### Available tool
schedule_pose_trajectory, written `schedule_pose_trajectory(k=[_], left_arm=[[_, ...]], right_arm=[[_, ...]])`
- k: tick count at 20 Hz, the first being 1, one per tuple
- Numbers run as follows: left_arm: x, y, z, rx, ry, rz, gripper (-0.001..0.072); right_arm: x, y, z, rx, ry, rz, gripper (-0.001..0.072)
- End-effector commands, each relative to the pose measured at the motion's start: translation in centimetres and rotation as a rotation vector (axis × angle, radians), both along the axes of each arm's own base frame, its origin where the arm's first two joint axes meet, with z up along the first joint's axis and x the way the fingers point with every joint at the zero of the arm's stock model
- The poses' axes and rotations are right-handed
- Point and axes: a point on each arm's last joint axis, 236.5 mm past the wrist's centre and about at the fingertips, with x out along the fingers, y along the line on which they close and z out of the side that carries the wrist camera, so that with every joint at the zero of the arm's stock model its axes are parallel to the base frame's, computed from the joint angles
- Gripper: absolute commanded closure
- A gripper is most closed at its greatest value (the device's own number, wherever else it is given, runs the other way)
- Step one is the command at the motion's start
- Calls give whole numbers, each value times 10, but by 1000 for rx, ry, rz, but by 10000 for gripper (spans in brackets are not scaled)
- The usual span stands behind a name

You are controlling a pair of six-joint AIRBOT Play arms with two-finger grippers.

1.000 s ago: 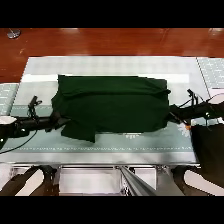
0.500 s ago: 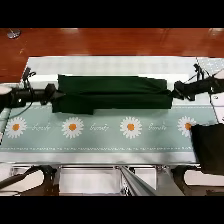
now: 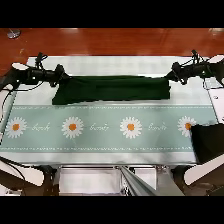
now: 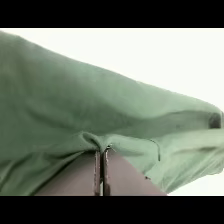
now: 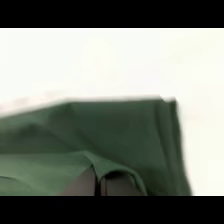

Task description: Fold the shirts.

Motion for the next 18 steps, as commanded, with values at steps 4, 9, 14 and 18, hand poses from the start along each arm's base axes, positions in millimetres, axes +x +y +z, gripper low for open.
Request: schedule_pose_trajectory(k=[4, 9, 14, 18], left_arm=[[-6, 17, -5, 9, 74, -60, 8], [-109, 141, -14, 279, 455, -22, 9], [-87, 116, 28, 300, 81, 101, 9], [-92, 38, 68, 248, -91, -18, 9]], right_arm=[[25, -10, 8, 93, -51, -57, 87], [-37, -73, -8, 22, 131, -4, 88], [-51, -55, -40, -12, 212, 22, 87], [-45, -4, -51, 61, 226, 85, 87]])
